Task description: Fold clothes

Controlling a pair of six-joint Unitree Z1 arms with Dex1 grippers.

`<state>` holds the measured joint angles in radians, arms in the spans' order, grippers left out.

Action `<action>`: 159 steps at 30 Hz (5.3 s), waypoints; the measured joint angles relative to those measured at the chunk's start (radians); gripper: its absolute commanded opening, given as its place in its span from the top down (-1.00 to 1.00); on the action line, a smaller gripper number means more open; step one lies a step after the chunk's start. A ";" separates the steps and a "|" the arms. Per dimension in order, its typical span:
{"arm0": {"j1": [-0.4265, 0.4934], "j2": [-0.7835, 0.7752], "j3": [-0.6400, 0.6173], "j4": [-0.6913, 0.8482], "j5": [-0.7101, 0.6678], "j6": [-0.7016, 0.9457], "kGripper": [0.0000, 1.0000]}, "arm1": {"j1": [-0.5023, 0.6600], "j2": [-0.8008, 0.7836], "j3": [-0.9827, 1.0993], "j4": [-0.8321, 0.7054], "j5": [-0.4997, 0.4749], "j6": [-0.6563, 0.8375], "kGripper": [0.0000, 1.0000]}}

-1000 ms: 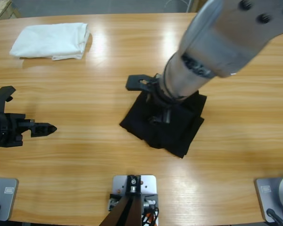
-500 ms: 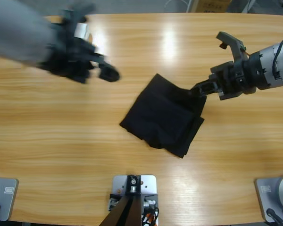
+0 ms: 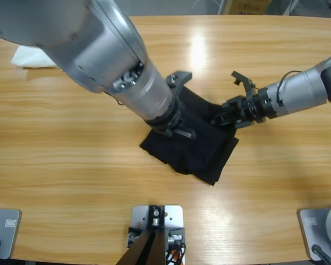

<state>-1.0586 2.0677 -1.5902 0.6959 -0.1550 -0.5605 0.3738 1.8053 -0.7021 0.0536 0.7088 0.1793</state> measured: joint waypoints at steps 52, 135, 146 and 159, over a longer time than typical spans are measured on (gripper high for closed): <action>0.113 0.064 -0.221 0.079 0.143 -0.185 1.00 | 0.337 -0.095 0.254 -0.317 -0.071 0.415 1.00; 0.287 -0.603 0.446 0.154 0.324 0.000 -0.99 | 0.446 0.123 -0.667 0.888 -0.614 0.723 -1.00; 0.311 -0.671 0.517 0.154 0.324 0.007 -0.99 | 0.449 0.188 -0.562 0.710 -0.628 0.734 -1.00; 0.311 -0.671 0.539 0.149 0.324 0.007 -0.99 | 0.331 0.053 -0.348 0.604 -0.673 0.723 -1.00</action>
<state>-0.7472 1.3967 -1.0514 0.8452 0.1690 -0.5540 0.7046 1.8578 -1.0500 0.6578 0.0355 0.9022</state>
